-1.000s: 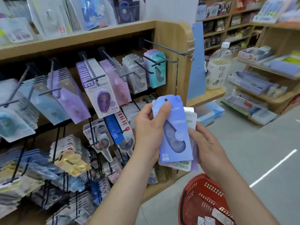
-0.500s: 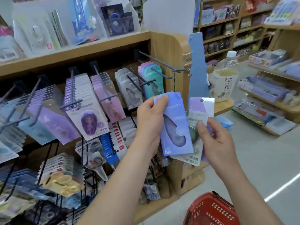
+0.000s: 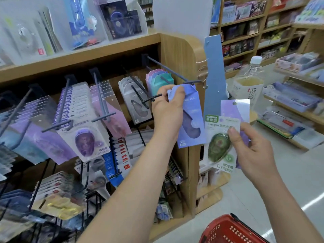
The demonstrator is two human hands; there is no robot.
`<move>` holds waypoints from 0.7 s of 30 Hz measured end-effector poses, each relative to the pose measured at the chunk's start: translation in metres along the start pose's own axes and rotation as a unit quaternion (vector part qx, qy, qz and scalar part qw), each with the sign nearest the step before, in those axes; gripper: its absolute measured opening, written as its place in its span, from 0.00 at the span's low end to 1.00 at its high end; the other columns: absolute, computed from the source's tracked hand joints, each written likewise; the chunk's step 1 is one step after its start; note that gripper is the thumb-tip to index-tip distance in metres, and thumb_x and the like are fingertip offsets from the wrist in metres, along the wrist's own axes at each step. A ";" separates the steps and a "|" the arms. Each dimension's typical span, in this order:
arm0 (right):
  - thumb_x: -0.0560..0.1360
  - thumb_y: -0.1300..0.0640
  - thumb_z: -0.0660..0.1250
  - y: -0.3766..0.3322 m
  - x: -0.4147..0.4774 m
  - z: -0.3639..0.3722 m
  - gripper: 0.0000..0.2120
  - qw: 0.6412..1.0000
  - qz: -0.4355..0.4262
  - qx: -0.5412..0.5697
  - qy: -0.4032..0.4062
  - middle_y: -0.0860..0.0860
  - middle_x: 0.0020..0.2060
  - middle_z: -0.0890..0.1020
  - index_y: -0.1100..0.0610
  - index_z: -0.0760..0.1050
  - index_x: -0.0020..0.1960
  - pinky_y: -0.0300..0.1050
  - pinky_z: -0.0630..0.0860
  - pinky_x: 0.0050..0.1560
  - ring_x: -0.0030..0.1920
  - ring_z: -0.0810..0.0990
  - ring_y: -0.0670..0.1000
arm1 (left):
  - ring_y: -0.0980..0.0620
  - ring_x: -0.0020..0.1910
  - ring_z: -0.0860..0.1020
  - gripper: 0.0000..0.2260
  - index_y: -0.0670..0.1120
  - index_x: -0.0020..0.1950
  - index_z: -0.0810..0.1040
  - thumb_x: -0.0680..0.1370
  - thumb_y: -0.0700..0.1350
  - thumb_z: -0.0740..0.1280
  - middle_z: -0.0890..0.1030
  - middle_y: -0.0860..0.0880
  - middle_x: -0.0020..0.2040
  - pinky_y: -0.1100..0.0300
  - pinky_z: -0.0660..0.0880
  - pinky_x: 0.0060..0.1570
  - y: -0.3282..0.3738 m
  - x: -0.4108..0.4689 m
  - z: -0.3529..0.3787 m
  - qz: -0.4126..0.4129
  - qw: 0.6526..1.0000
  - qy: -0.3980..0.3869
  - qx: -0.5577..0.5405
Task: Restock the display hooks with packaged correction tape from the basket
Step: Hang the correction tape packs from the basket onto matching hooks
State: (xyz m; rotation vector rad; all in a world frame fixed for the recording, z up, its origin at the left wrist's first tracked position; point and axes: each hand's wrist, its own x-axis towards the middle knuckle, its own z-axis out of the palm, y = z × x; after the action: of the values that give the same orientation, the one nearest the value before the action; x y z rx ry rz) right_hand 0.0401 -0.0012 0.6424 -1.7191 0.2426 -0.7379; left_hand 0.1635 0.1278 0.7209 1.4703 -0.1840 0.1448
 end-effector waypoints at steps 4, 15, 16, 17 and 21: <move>0.77 0.47 0.64 -0.004 0.005 0.005 0.08 0.999 -0.010 0.014 -0.044 0.40 0.38 0.82 0.35 0.79 0.44 0.32 0.73 0.34 0.36 0.78 0.40 | 0.57 0.32 0.71 0.05 0.49 0.44 0.76 0.78 0.44 0.69 0.73 0.56 0.32 0.64 0.68 0.36 -0.006 0.001 -0.003 0.058 0.997 -0.005 0.053; 0.77 0.50 0.64 0.003 0.008 0.030 0.10 0.994 -0.051 0.035 -0.089 0.39 0.47 0.82 0.35 0.81 0.49 0.34 0.72 0.54 0.52 0.79 0.43 | 0.55 0.38 0.76 0.06 0.47 0.49 0.74 0.79 0.47 0.69 0.78 0.50 0.41 0.64 0.73 0.40 -0.004 0.004 0.001 -0.054 0.997 -0.012 -0.060; 0.77 0.51 0.64 0.003 0.009 0.032 0.10 0.995 -0.050 0.031 -0.085 0.39 0.47 0.81 0.37 0.81 0.48 0.33 0.72 0.53 0.52 0.79 0.42 | 0.53 0.40 0.78 0.08 0.47 0.52 0.74 0.80 0.49 0.68 0.80 0.49 0.45 0.60 0.74 0.42 -0.006 0.001 -0.002 -0.078 0.994 -0.039 -0.064; 0.77 0.51 0.64 0.004 0.010 0.033 0.09 0.995 -0.048 0.025 -0.082 0.39 0.46 0.81 0.38 0.81 0.48 0.32 0.72 0.52 0.52 0.79 0.43 | 0.52 0.42 0.80 0.10 0.46 0.56 0.73 0.79 0.49 0.68 0.81 0.48 0.47 0.58 0.76 0.43 -0.010 -0.003 -0.007 -0.102 0.990 -0.070 -0.071; 0.77 0.48 0.64 0.005 0.013 0.037 0.10 0.996 -0.039 0.024 -0.074 0.42 0.47 0.82 0.34 0.81 0.50 0.35 0.74 0.52 0.52 0.80 0.45 | 0.52 0.46 0.83 0.16 0.49 0.61 0.71 0.77 0.38 0.69 0.84 0.48 0.51 0.54 0.81 0.48 -0.036 -0.031 -0.034 -0.130 0.983 -0.109 -0.070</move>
State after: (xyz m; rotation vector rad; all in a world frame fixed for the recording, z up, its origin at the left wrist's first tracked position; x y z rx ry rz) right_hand 0.0729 0.0202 0.6379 -1.7350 0.0549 -0.6655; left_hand 0.1418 0.1587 0.6765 1.3552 -0.1734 -0.2371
